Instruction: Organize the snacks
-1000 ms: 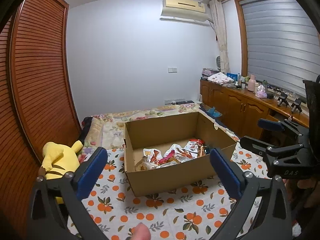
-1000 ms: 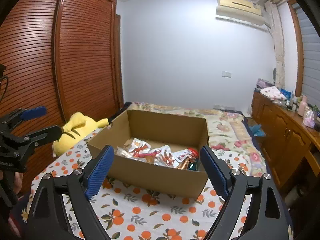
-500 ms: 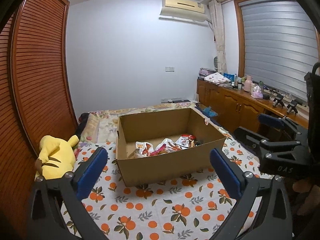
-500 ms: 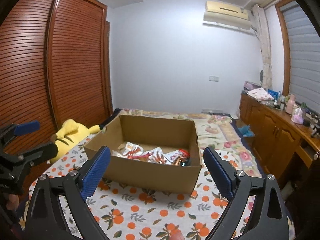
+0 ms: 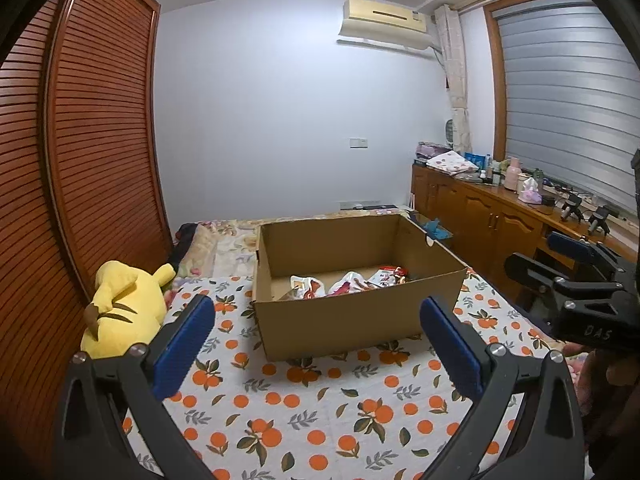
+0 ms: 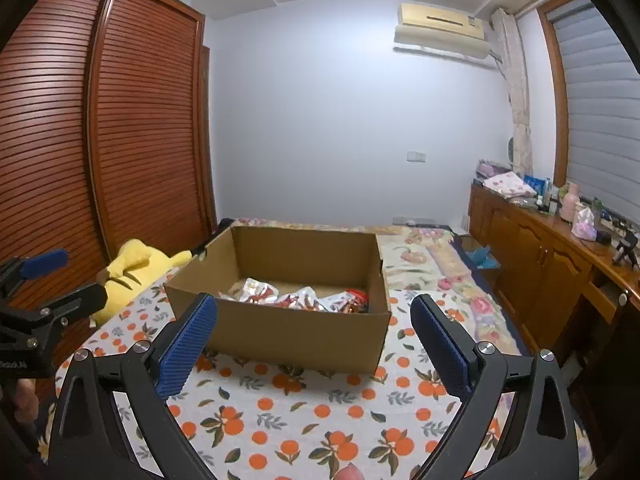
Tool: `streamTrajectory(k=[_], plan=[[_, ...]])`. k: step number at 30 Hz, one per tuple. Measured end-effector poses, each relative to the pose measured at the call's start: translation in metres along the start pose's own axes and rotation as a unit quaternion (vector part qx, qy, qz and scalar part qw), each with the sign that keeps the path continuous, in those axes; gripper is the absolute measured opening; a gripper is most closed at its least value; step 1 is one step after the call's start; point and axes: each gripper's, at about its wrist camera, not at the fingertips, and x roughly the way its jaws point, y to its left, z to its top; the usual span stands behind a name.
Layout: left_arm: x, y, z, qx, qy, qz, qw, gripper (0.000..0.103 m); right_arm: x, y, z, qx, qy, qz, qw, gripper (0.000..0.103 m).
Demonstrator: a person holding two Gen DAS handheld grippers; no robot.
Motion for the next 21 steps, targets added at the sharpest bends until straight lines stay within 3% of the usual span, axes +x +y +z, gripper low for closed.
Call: streamTrajectory(k=[21], plan=[[0.006, 0.012, -0.032, -0.011, 0.019, 0.035, 0.9991, 0.103, -0.009, -0.005, -0.027, 0.008, 0.005, -0.024, 1.000, 0.099]])
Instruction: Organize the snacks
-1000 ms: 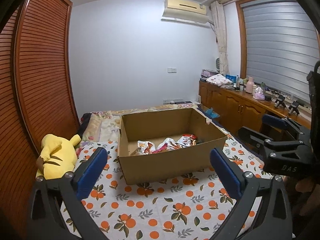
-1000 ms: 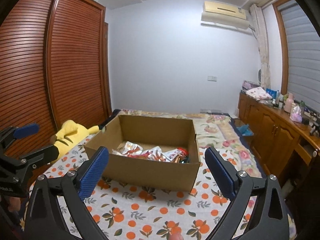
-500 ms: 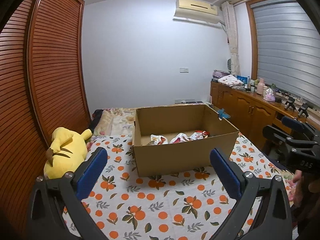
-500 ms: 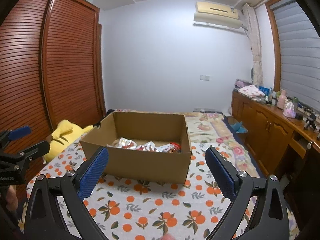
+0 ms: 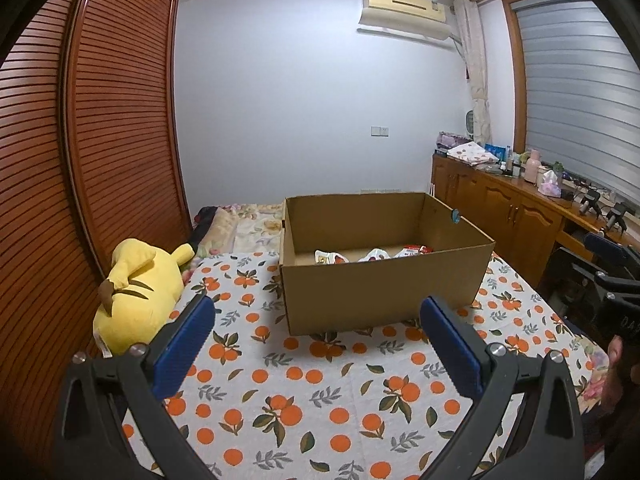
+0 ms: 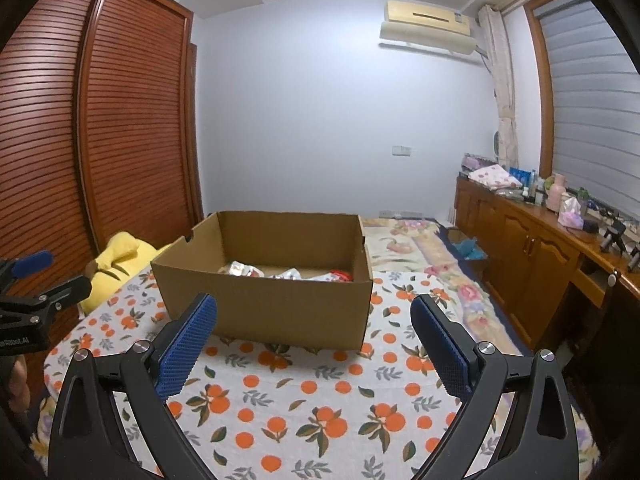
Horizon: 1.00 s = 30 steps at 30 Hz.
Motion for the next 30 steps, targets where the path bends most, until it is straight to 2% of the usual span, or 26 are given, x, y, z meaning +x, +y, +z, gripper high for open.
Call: streamTrajectory(k=[30], plan=[[0.0026, 0.0037, -0.0020, -0.001, 0.002, 0.005, 1.0000, 0.103, 0.0014, -0.0006, -0.0036, 0.003, 0.002, 0.001, 1.000, 0.099]])
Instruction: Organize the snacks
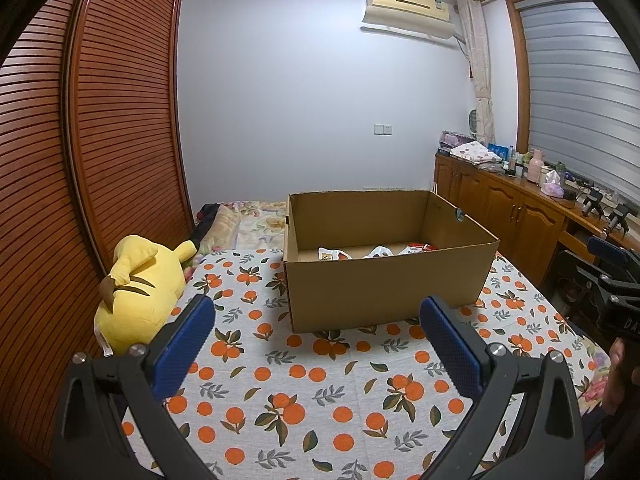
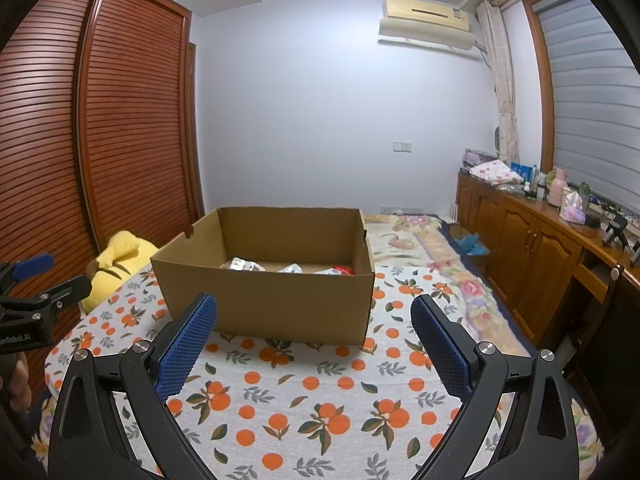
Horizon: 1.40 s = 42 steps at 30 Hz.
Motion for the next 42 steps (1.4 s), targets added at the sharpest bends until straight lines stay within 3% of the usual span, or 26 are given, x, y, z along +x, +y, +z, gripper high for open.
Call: streamTrajectory(k=[42], plan=[[-0.0003, -0.0005, 0.0017, -0.001, -0.004, 0.000, 1.0000, 0.103, 0.0001, 0.0002, -0.0022, 0.005, 0.002, 0.005, 1.000, 0.100]])
